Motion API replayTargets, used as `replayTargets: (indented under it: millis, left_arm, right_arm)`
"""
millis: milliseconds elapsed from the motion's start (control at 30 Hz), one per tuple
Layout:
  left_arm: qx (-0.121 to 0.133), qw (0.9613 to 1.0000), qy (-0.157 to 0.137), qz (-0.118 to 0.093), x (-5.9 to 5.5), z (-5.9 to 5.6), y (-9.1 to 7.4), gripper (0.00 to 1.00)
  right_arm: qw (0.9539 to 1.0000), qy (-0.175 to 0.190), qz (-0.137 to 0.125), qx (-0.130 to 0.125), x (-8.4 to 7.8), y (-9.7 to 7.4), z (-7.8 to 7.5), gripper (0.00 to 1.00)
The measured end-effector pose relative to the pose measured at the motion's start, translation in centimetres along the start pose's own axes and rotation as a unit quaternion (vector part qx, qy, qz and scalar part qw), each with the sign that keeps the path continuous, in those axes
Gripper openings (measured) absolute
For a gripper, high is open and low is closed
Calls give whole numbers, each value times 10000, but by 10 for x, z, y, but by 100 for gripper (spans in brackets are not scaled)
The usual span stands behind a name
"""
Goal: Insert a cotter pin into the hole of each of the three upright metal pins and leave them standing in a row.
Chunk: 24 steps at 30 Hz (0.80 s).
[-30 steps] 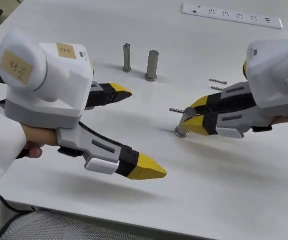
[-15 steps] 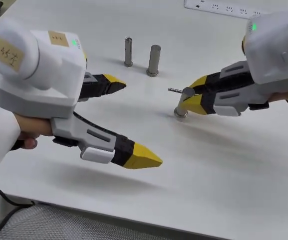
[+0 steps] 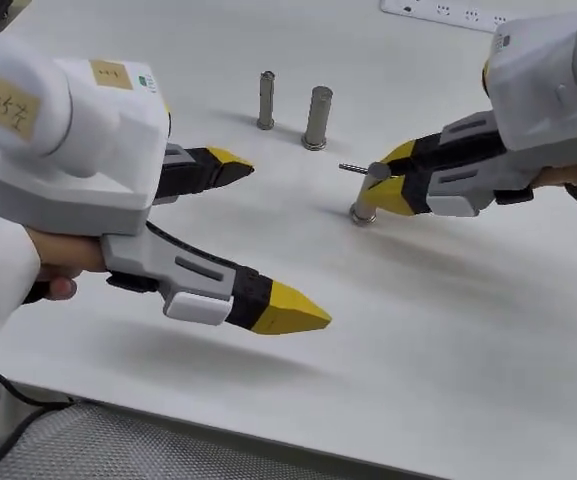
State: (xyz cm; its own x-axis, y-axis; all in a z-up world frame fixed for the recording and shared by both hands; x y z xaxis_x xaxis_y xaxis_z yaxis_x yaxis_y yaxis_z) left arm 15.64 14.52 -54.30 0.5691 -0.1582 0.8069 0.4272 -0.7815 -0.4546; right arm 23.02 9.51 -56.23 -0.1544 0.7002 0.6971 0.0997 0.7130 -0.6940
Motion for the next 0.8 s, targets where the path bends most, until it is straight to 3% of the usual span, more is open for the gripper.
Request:
replayTargets:
  millis: [800]
  left_arm:
    - [-82,9999,-67,11,-1,3,3,97]
  right_arm:
    - [10000,5,-70,-10,-2,3,-5,9]
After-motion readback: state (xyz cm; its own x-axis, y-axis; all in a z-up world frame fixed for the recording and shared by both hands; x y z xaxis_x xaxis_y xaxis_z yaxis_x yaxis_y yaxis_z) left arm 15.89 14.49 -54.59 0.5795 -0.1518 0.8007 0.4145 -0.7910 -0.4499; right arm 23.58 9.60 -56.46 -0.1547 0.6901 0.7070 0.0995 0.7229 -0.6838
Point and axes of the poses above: the centre of the closed fingertips' face, and the gripper's own axes: y roughly forward along the fingers, z roughly to its left, x roughly out of its top, the point moved 1 cm from there along -y, roughly backward along the fingers, and after that the axes turned 12 degrees about -y, right-handed, at the moved point
